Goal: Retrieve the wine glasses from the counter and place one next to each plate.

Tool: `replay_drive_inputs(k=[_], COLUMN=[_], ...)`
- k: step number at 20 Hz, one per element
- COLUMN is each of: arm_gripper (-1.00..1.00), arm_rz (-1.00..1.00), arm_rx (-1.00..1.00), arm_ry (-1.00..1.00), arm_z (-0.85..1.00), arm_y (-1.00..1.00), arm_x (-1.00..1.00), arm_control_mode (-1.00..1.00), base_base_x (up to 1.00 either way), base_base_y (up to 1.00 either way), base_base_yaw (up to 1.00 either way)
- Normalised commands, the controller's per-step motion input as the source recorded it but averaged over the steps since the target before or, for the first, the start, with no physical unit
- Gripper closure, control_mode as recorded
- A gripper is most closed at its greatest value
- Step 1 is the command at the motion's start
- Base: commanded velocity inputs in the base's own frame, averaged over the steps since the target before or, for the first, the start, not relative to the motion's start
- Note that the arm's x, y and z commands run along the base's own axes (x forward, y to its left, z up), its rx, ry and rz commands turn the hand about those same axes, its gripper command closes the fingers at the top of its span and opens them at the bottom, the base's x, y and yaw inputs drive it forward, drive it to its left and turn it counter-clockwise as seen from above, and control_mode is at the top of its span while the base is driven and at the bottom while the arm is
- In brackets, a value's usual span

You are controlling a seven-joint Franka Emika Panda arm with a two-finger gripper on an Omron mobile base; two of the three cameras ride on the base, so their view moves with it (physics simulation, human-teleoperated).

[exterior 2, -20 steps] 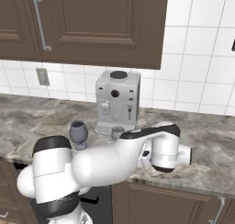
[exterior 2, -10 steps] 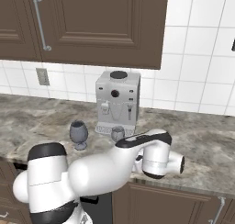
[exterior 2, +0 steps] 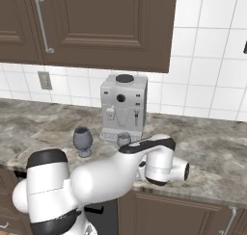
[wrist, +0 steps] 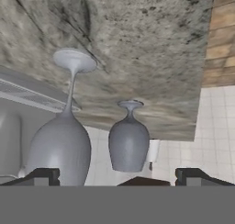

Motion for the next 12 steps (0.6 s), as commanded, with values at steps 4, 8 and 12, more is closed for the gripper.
replay_drive_inputs(k=[4, 8, 12], arm_gripper=[-1.00, -1.00, -1.00], arm_rz=[0.00, 0.00, 0.00], arm_rx=[0.00, 0.00, 0.00], arm_ry=[0.00, 0.05, 0.01], arm_z=[-0.11, -0.13, -0.12], arm_y=[0.02, 0.08, 0.00], arm_x=[0.17, 0.39, 0.14], arm_control_mode=[-1.00, -1.00, -1.00], base_base_x=[0.00, 0.00, 0.00], base_base_y=[0.00, 0.00, 0.00], base_base_yaw=[0.00, 0.00, 0.00])
